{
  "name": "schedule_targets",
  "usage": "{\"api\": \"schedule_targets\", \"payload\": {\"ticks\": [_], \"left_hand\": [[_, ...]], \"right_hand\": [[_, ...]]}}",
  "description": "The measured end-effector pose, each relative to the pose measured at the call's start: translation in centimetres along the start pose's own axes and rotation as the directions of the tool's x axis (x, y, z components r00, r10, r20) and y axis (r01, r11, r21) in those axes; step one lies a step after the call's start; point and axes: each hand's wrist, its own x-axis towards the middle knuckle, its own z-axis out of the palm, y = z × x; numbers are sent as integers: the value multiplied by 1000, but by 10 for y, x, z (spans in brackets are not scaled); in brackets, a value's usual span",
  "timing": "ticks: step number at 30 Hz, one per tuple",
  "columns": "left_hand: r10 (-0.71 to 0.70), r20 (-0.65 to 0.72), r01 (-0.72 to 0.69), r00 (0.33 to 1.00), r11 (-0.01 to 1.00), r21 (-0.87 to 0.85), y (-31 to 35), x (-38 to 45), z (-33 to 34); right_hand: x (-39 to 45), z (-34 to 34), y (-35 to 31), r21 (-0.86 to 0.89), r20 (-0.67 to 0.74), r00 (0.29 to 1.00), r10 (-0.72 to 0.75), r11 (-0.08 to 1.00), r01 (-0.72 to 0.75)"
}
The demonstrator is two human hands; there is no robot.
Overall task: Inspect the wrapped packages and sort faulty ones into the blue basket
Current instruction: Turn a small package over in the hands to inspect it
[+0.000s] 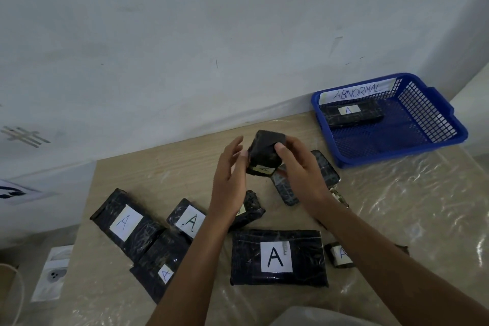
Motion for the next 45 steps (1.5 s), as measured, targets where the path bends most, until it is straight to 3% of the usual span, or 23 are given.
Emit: {"api": "schedule_targets", "payload": {"ticks": [4,9,14,18,26,30,37,40,45], "left_hand": [[72,73,-65,995,994,-88,15,-1,14],[119,-53,-124,991,988,-93,11,-2,19],[92,-74,-100,993,989,-112,13,-5,18],[68,-14,-69,998,992,-102,10,-8,17],[56,13,-54,998,991,-125,12,-8,16],[36,39,-31,999,992,-121,13,-7,15],[37,47,-35,998,998,-47,11,-6,10],[-37,18,39,999,994,-98,19,-6,7],[-241,164,248,956,969,-20,29,-4,-2]], "right_hand": [[-2,6,5,-90,13,998,-68,994,69],[-3,7,4,-21,15,998,-57,998,57],[0,7,6,-73,-3,998,-60,996,60],[5,8,8,-141,-30,998,-63,988,58],[0,3,6,20,67,997,25,999,-27],[3,1,8,-89,41,999,-17,996,21],[2,-2,10,-97,74,997,0,995,7],[-1,-6,7,-95,175,984,25,995,-8],[0,-14,4,-374,201,979,-27,922,102]]}}
